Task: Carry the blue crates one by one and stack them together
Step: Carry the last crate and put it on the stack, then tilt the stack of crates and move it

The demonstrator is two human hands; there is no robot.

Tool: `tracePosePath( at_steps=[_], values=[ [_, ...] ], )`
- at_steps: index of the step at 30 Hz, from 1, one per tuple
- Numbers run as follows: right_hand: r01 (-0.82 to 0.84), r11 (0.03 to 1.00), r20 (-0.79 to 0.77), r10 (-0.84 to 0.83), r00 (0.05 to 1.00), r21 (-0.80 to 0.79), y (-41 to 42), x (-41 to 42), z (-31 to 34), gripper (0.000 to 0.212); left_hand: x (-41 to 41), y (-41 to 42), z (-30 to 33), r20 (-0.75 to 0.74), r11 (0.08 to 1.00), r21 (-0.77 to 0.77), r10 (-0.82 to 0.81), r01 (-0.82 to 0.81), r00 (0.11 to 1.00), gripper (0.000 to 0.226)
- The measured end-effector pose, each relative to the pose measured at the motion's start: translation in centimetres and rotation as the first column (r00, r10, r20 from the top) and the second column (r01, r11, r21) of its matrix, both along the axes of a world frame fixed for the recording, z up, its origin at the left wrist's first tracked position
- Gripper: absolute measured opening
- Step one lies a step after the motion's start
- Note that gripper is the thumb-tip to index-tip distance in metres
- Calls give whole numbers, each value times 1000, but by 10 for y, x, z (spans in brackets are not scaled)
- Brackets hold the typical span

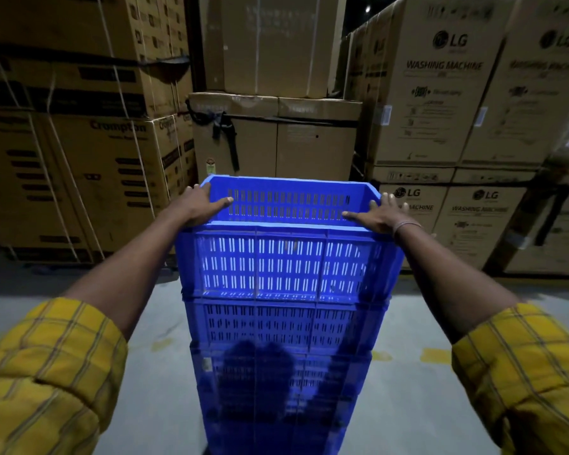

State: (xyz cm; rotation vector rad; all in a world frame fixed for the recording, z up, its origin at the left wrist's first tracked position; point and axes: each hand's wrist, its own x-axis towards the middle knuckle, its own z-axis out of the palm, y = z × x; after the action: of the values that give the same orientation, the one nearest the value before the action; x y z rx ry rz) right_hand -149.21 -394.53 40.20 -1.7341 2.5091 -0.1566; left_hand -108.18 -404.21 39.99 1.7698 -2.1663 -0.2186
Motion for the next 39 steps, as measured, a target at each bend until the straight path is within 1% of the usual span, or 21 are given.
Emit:
tracePosePath(
  at_steps=[3, 7, 8, 10, 12, 15, 20, 24, 26, 29, 30, 32, 34, 36, 37, 39],
  values=[
    [-5, 1000, 32, 5, 999, 11, -1, 0, 0, 114, -5, 7, 2, -38, 999, -40, 10, -12, 999, 80],
    [-5, 1000, 28, 5, 1000, 6, 2, 2, 2, 112, -15, 24, 5, -100, 984, -170, 45, -61, 994, 59],
    [-7, 1000, 24, 7, 1000, 10, 3, 3, 3, 111, -15, 27, 5, -99, 979, -195, 47, -66, 994, 55],
    [-5, 1000, 30, 5, 1000, 4, 6, 4, 5, 109, -15, 29, 6, -35, 969, -239, 53, -60, 998, 51],
    [-9, 1000, 26, 10, 1000, -27, 8, 3, 5, 103, -15, 32, 5, -1, 969, -242, 53, -52, 999, 54],
    [-14, 990, 16, 17, 1000, -144, 10, 2, 4, 91, -14, 37, 0, -50, 979, -198, 40, -50, 998, 66],
    [-34, 935, 36, 50, 998, -353, 19, 3, 0, 81, -5, 48, -12, 43, 967, -255, 39, -26, 998, 72],
    [-81, 920, -21, 79, 997, -384, 29, 5, -4, 81, 9, 50, -20, 116, 967, -253, 43, -12, 992, 79],
    [-83, 904, -25, 80, 997, -420, 34, 5, -8, 81, 12, 53, -23, 80, 966, -257, 44, -22, 996, 81],
    [-40, 842, -2, 47, 999, -538, 44, 5, -21, 77, 12, 58, -31, -80, 955, -280, 79, -98, 994, 68],
    [-18, 819, -7, 16, 1000, -573, 47, 5, -28, 76, 12, 60, -36, -127, 947, -294, 93, -127, 987, 69],
    [-5, 780, -77, -55, 996, -626, 52, 11, -42, 69, 10, 62, -43, -140, 929, -339, 107, -150, 984, 69],
    [-71, 738, -167, -58, 984, -671, 58, 31, -52, 62, 4, 64, -45, -111, 913, -374, 132, -164, 985, 60],
    [-188, 710, -239, 30, 971, -678, 59, 62, -58, 61, 0, 67, -43, -109, 908, -393, 111, -145, 988, 57],
    [-242, 698, -265, 78, 961, -674, 57, 81, -59, 65, 2, 66, -44, -112, 905, -408, 83, -122, 990, 58],
    [-315, 693, -283, 164, 945, -649, 49, 120, -57, 78, 12, 63, -46, -140, 904, -419, 33, -89, 990, 61]
  ],
)
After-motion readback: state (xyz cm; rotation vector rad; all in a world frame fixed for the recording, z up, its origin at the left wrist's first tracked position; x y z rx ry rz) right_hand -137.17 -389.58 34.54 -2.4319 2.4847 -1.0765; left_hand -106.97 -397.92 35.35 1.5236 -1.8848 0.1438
